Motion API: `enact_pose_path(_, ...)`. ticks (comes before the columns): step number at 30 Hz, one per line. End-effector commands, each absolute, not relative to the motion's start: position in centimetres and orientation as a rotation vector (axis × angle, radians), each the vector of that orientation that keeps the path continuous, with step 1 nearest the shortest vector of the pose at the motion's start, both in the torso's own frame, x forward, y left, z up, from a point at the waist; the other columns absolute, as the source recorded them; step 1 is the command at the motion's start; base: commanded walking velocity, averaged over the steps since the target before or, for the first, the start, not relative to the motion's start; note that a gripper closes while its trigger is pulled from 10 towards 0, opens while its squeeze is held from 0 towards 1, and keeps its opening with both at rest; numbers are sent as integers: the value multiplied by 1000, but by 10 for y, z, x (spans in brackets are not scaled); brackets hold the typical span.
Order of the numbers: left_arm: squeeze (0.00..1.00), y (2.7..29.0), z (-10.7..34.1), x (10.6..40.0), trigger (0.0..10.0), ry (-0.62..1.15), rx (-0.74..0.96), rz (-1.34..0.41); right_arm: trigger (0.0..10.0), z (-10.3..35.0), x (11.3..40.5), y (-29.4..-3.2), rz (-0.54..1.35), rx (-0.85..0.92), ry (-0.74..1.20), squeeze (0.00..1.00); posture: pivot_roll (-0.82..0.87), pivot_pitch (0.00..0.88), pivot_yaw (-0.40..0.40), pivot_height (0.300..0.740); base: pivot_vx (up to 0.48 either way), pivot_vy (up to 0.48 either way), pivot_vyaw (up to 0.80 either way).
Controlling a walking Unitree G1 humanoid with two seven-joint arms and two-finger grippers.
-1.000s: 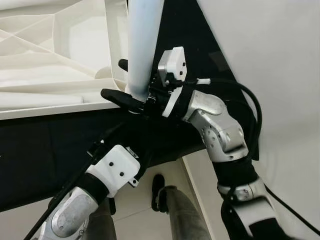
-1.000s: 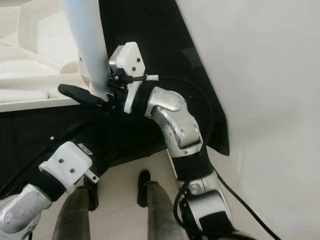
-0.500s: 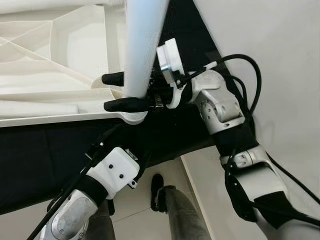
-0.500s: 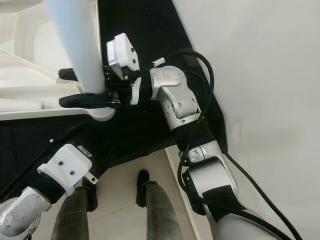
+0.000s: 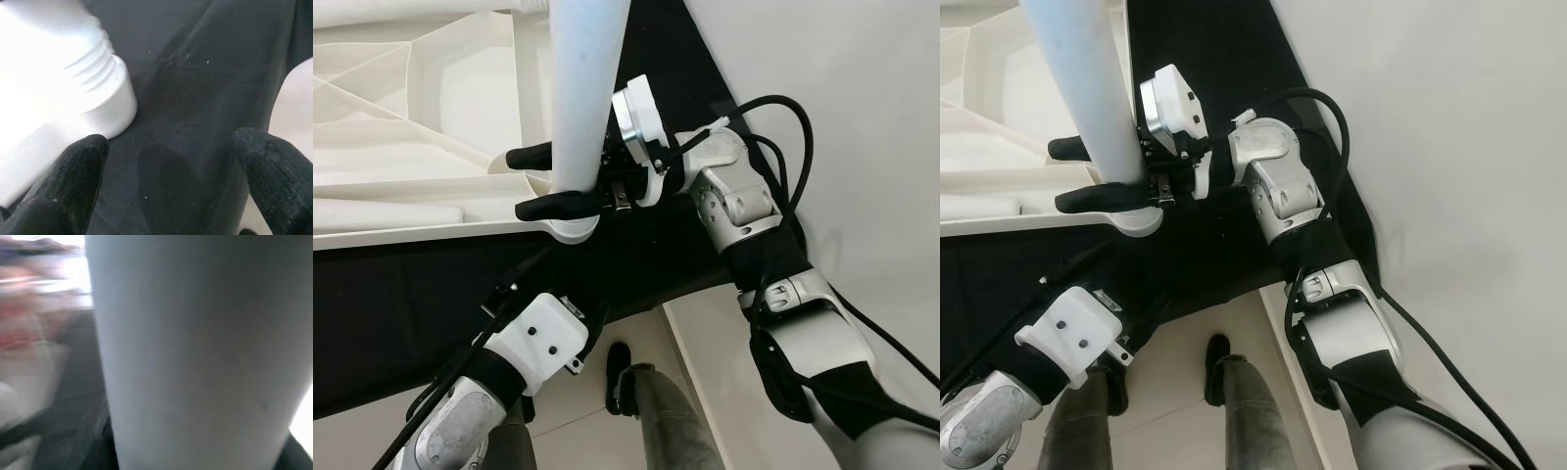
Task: Building children table
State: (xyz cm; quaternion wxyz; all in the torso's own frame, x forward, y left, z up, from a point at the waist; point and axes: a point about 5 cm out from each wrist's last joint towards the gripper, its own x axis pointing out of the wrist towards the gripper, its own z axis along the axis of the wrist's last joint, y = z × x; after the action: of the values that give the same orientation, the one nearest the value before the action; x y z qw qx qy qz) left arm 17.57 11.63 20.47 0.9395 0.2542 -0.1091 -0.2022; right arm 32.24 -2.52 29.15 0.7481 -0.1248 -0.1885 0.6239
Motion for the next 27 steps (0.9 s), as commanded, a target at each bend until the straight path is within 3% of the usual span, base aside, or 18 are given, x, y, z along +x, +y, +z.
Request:
enact_pose_path(1,0,114,204,168,10000,-209,504,-412,0,214,333,-69,595,-182,24,0,168,462,-250,740,0,0,0)
enact_pose_path(3,0,118,204,167,10000,-199,499,-387,0,191,298,-77,548,-167,52,0,177,485,-230,740,0,0,0)
enact_pose_path(4,0,118,204,167,10000,-199,499,-387,0,191,298,-77,548,-167,52,0,177,485,-230,740,0,0,0)
enact_pose_path(6,0,121,202,164,10000,-187,502,-362,0,180,279,-61,631,-185,44,0,166,464,-226,740,0,0,0)
enact_pose_path(13,0,126,204,161,10000,-179,512,-319,0,187,289,-38,692,-139,25,0,220,454,-236,740,0,0,0)
enact_pose_path(14,0,128,204,160,10000,-175,520,-304,3176,189,294,-34,696,-138,18,0,237,449,-239,740,0,0,0)
enact_pose_path(16,0,130,204,160,10000,-173,524,-293,3176,191,292,-30,663,-137,27,0,237,449,-239,740,0,0,0)
enact_pose_path(17,0,130,203,159,10000,-170,527,-289,10000,193,290,-28,640,-140,36,0,240,443,-233,740,0,0,0)
enact_pose_path(20,0,129,203,159,10000,-168,527,-285,10000,197,285,-27,633,-124,33,0,240,443,-233,740,0,0,0)
enact_pose_path(21,0,129,203,159,10000,-171,528,-288,10000,203,287,-25,670,-88,4,1000,240,438,-225,740,0,0,0)
enact_pose_path(26,0,130,205,162,10000,-179,534,-291,10000,245,314,-31,865,33,-199,1000,246,429,-211,740,0,0,0)
enact_pose_path(27,0,130,205,163,10000,-180,535,-289,10000,263,320,-34,971,50,-272,0,249,427,-211,740,0,0,0)
